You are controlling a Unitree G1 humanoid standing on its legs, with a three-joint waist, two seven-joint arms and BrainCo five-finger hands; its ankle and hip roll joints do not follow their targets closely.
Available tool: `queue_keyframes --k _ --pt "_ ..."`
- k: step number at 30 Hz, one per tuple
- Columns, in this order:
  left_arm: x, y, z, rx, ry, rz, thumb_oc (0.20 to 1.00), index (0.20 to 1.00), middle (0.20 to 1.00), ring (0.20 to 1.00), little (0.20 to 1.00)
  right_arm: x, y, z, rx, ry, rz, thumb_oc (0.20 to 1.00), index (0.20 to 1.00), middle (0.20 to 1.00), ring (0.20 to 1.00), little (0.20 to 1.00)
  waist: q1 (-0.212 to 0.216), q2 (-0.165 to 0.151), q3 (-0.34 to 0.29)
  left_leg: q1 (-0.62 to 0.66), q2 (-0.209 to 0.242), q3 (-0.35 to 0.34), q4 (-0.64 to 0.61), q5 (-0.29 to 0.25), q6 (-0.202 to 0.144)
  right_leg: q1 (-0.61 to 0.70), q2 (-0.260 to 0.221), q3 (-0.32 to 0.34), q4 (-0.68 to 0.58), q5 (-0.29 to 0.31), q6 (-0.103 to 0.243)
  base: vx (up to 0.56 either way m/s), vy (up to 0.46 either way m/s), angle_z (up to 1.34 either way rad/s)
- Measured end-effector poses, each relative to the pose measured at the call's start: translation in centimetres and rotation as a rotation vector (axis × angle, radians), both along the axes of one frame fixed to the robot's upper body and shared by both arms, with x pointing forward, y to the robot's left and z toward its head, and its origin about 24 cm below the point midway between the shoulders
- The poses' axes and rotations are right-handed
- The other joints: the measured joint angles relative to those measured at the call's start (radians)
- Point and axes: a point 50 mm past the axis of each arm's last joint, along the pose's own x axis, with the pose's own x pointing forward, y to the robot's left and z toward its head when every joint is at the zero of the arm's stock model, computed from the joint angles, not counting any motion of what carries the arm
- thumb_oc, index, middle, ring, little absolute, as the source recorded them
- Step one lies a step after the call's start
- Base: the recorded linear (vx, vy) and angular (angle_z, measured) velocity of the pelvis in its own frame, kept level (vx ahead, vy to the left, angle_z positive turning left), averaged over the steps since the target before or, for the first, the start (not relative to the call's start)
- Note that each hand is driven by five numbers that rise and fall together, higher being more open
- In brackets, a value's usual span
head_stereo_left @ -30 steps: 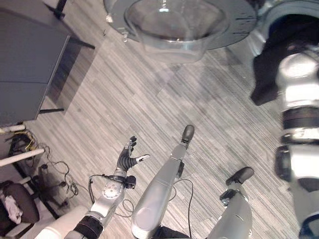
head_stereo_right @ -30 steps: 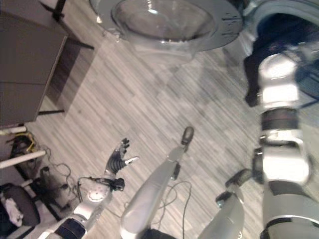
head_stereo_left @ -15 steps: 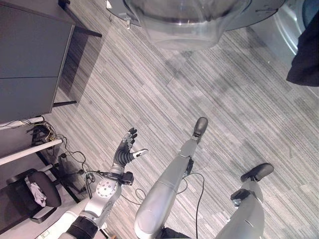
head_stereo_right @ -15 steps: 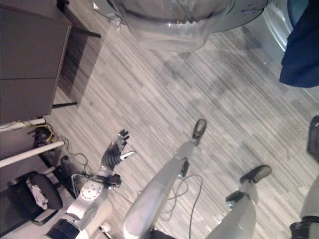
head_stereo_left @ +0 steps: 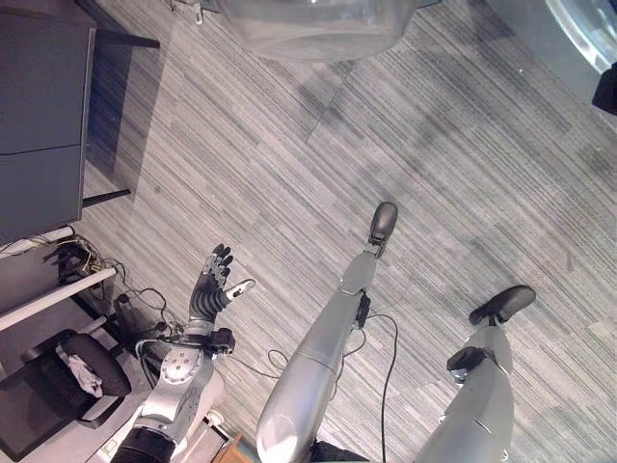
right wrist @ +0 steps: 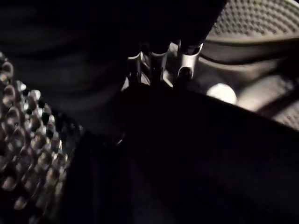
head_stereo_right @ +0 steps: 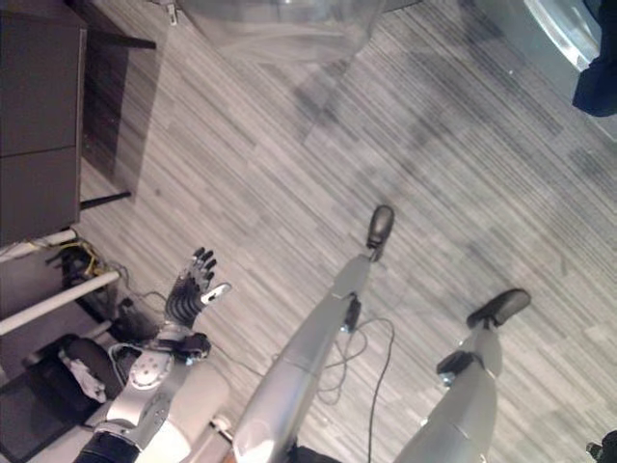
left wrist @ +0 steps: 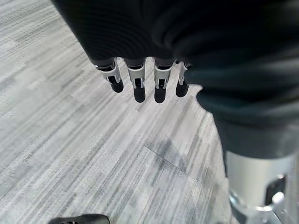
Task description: Grab the laundry basket,head to the washer,open it,put in the laundry and shut it.
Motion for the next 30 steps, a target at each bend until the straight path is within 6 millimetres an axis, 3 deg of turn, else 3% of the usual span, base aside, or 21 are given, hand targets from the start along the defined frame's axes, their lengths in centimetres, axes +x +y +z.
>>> queue_keyframes --k 1,3,6,13,16,18,22,26,28,30 --pt "0.1 0.1 0.4 0.015 -0.010 -0.020 1.000 1.000 1.000 1.000 1.000 0.9 -1.5 -1.7 0.097 0.089 0.005 1.000 1.000 1.000 1.000 1.000 0.001 -0.012 -0.006 0.000 0.002 0.002 0.005 0.000 0.000 0.001 0.001 0.000 0.002 -0.001 -0.002 -0.02 -0.059 -0.13" --pt "0.1 0.1 0.9 0.028 -0.028 -0.043 1.000 1.000 1.000 1.000 1.000 0.7 -3.9 -3.3 0.226 0.161 -0.033 1.000 1.000 1.000 1.000 1.000 0.003 -0.013 -0.006 -0.008 0.003 0.002 0.022 0.000 0.000 0.000 0.004 0.000 0.010 -0.001 -0.002 -0.01 -0.020 -0.01" --pt "0.1 0.3 0.6 0.048 -0.002 -0.068 1.000 1.000 1.000 1.000 1.000 0.5 -5.5 -4.4 0.348 0.208 0.004 1.000 1.000 1.000 1.000 1.000 0.002 -0.013 -0.006 -0.019 0.011 0.010 0.034 0.000 0.000 -0.022 0.001 0.004 0.039 -0.005 -0.006 -0.02 0.003 -0.09" --pt "-0.5 -0.1 -0.7 0.113 0.075 -0.165 1.000 1.000 1.000 1.000 1.000 0.4 -2.8 -1.7 0.512 -0.098 0.501 1.000 1.000 1.000 1.000 1.000 0.003 -0.013 -0.006 -0.025 0.026 0.041 0.034 0.017 -0.011 -0.078 0.000 0.051 0.087 -0.010 -0.015 -0.03 -0.012 -0.11" --pt "-0.5 0.1 -0.9 0.120 0.089 -0.165 1.000 1.000 1.000 1.000 1.000 0.3 -2.4 -1.4 0.539 -0.141 0.580 1.000 1.000 1.000 1.000 1.000 0.009 -0.013 -0.006 -0.025 0.029 0.045 0.034 0.020 -0.010 -0.082 0.001 0.054 0.088 -0.005 -0.018 -0.04 -0.001 -0.04" --pt "-0.5 0.1 -0.9 0.118 0.087 -0.168 1.000 1.000 1.000 1.000 1.000 0.7 -0.7 -1.4 0.472 -0.129 0.687 1.000 1.000 1.000 1.000 1.000 0.000 -0.013 -0.006 -0.019 0.031 0.045 0.034 0.020 -0.010 -0.077 0.004 0.054 0.086 -0.002 -0.017 -0.05 -0.014 -0.02" --pt "-0.5 0.1 -0.9 0.109 0.083 -0.162 1.000 1.000 1.000 1.000 1.000 3.9 3.3 -7.6 0.383 0.056 0.872 1.000 1.000 1.000 1.000 1.000 -0.033 -0.021 -0.006 0.043 0.036 0.043 0.034 0.019 -0.010 -0.005 0.020 0.051 0.067 -0.001 -0.017 -0.05 -0.026 -0.02" --pt "-0.6 0.8 -1.1 0.113 0.089 -0.124 1.000 1.000 1.000 1.000 1.000 5.7 5.5 -15.8 0.549 0.096 1.015 1.000 1.000 1.000 1.000 1.000 -0.065 -0.064 -0.029 0.066 0.067 0.041 0.034 0.012 -0.021 0.032 0.059 0.046 0.027 0.015 -0.034 -0.07 -0.059 -0.15" --pt "-0.6 0.9 -1.5 0.112 0.102 -0.111 1.000 1.000 1.000 1.000 1.000 6.1 6.4 -21.1 0.647 0.166 1.014 1.000 1.000 1.000 1.000 1.000 -0.078 -0.079 -0.033 0.085 0.074 0.039 0.035 0.007 -0.029 0.063 0.072 0.040 0.002 0.020 -0.041 -0.05 -0.022 -0.10" --pt "-0.6 0.9 -1.5 0.109 0.102 -0.105 1.000 1.000 1.000 1.000 1.000 6.2 6.6 -23.8 0.680 0.223 0.987 1.000 1.000 1.000 1.000 1.000 -0.087 -0.081 -0.035 0.100 0.077 0.043 0.034 0.001 -0.036 0.077 0.074 0.044 -0.012 0.032 -0.046 -0.06 -0.043 -0.10"
